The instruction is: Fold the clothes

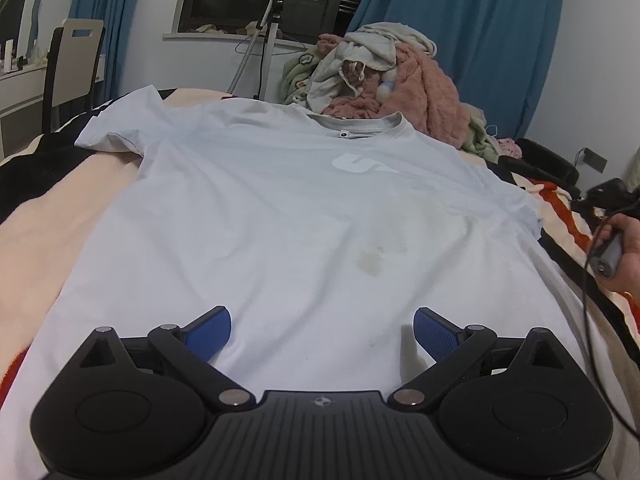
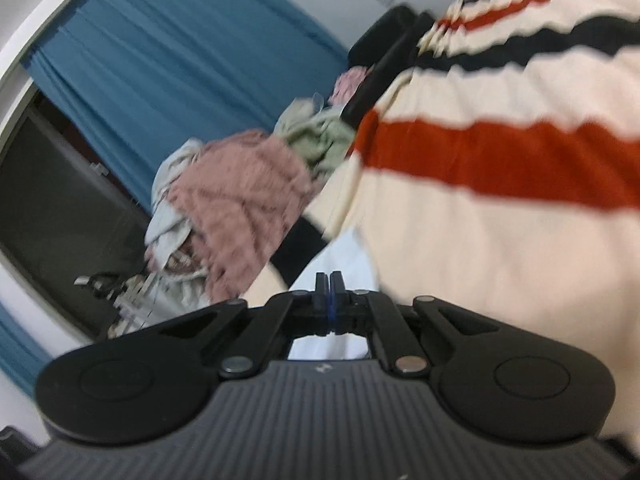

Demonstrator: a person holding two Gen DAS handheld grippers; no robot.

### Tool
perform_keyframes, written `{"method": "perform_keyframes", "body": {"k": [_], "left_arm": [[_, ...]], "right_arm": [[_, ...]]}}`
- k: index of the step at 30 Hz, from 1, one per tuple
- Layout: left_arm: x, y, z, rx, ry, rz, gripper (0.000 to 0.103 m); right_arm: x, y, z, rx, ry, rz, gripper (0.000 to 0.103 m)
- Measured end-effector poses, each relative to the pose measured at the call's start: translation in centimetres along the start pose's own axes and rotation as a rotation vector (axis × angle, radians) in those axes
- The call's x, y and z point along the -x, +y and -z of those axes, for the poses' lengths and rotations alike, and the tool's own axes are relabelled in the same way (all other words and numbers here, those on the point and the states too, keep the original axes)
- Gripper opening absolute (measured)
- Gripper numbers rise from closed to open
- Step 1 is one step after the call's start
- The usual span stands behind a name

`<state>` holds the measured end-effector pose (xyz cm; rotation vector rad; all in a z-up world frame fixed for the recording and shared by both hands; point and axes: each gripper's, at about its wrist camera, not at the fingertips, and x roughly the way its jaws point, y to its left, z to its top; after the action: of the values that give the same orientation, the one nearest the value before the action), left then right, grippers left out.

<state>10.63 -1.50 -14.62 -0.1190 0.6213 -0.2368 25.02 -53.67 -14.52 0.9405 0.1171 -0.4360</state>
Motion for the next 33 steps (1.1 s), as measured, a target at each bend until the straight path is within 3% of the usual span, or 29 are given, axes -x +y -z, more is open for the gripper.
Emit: {"method": "perform_keyframes", "body": {"k": [3,6,7,10,11,13,16,17,18,19,20,22,26,31,33], "left_arm": [[0.2,0.1,-0.1,0.006,0.004,0.005,0.099],[0.5,0.0,-0.1,0.007,0.002,0.009,0.099],[0.5,0.0,0.0,0.008,0.001,0.01,0.099],[0.7,0.0,-0.1,0.011,-0.001,0.015,0.099],[0.6,0.1,0.0,0.01,-0.001,0.015,0.099],[0.5,0.1,0.0,0.006,0.001,0.013,0.099],[0.0,0.1,0.1,0.001,0.011,0.01,0.099],[-0.2,0.1,0.2,0.001,0.014,0.009,0.099],[-0.4,0.1,0.2,0.0,0.015,0.008,0.099],[-0.5,0.0,0.2,-0.001,0.016,0.007,0.099],[-0.6,0.0,0.2,-0.001,0.016,0.008,0.099],[-0.6,0.1,0.2,0.003,0.017,0.008,0.099],[-0.6,0.2,0.1,0.003,0.015,0.01,0.099],[-0.4,0.4,-0.1,0.002,0.01,0.016,0.099],[-0.1,0.5,-0.2,0.007,0.004,0.019,0.099]], "right_arm": [[-0.4,-1.1,-0.5,-0.028,0.052,0.034,0.004],[-2.3,-2.8,0.9,-0.171,0.188,-0.017,0.008],[-2.7,-3.1,1.6,-0.198,0.216,-0.014,0.016],[-3.1,-3.3,3.4,-0.208,0.227,-0.034,0.067],[-3.1,-3.1,3.7,-0.198,0.217,-0.038,0.071],[-3.2,-2.8,4.2,-0.175,0.199,-0.047,0.07],[-4.3,-2.5,4.9,-0.094,0.222,-0.048,0.055],[-4.6,-2.6,5.0,-0.081,0.226,-0.038,0.04],[-4.9,-2.9,5.1,-0.082,0.233,-0.032,0.031],[-5.1,-3.1,5.0,-0.082,0.235,-0.029,0.011],[-4.8,-3.1,4.8,-0.082,0.216,-0.036,0.008],[-4.3,-3.0,4.2,-0.078,0.174,-0.045,0.007],[-2.1,-1.5,1.3,0.003,0.027,0.021,0.006],[-1.7,-0.5,0.6,0.089,0.058,0.097,0.012],[-1.3,-0.8,0.6,0.054,0.098,0.076,0.027]]}}
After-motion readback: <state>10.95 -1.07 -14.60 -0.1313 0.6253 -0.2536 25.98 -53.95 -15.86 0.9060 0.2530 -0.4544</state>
